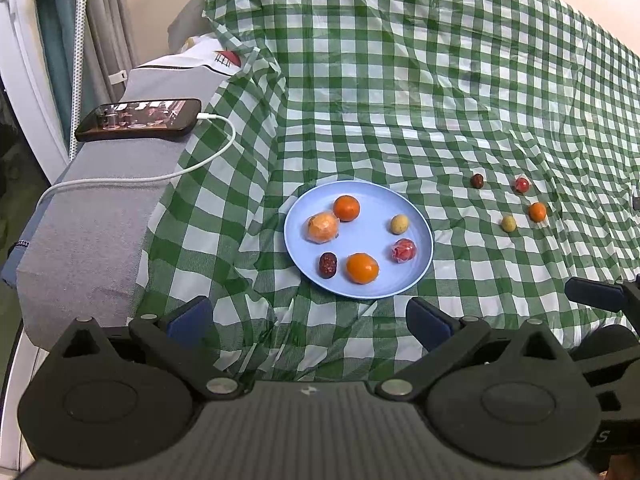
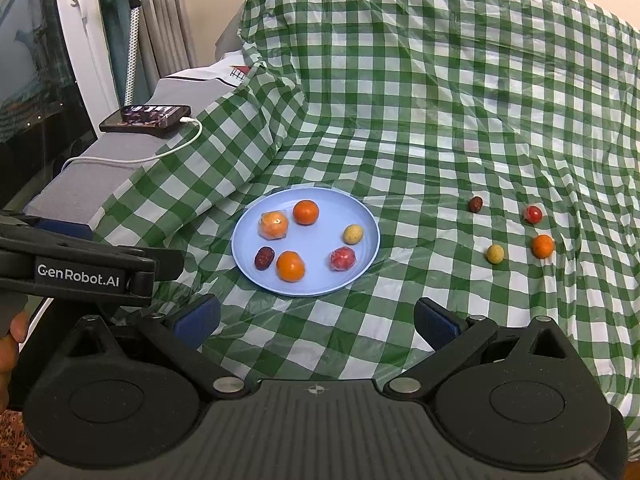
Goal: Organize fruits
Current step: 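Withdraw both open tools from the plate above the cloth, then grasp another dark jujube with the left gripper while the right grasps an orange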
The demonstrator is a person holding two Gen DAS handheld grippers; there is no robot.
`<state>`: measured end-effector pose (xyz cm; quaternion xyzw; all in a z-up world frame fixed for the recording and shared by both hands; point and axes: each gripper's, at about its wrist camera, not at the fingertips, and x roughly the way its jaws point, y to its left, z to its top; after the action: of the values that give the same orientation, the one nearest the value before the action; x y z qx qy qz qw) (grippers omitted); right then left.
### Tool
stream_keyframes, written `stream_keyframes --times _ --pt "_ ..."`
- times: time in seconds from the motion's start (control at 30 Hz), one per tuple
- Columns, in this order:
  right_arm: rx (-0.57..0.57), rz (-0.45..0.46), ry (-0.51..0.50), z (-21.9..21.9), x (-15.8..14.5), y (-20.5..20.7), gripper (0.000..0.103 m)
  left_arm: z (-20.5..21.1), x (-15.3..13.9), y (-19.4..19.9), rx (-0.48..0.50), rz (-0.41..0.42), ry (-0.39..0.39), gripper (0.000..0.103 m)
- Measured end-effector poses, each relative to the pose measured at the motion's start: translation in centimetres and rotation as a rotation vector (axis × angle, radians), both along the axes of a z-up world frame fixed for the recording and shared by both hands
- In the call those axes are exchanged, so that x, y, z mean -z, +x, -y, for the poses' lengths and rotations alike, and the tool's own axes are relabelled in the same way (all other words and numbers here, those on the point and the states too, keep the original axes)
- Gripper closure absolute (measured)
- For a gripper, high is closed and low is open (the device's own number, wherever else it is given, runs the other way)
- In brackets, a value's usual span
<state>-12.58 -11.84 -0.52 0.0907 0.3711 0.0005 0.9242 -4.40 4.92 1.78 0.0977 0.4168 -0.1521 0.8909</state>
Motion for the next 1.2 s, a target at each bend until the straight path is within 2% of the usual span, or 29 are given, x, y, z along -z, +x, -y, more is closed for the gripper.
stream_keyframes --times 0.67,0.93,1.2 --pt "0.075 -0.029 0.051 2.3 1.9 1.0 0.001 2.0 1.1 1.9 0.011 -0.043 0.042 0.0" --pt "0.187 -0.053 0.075 6.1 3.9 1.5 0.001 5.5 1.6 4.5 0.046 -0.079 0.04 0.0" --pt "0.381 -0.033 0.02 13.1 6.8 3.4 0.001 12.2 2.4 8.5 0.113 -0.068 0.036 0.0"
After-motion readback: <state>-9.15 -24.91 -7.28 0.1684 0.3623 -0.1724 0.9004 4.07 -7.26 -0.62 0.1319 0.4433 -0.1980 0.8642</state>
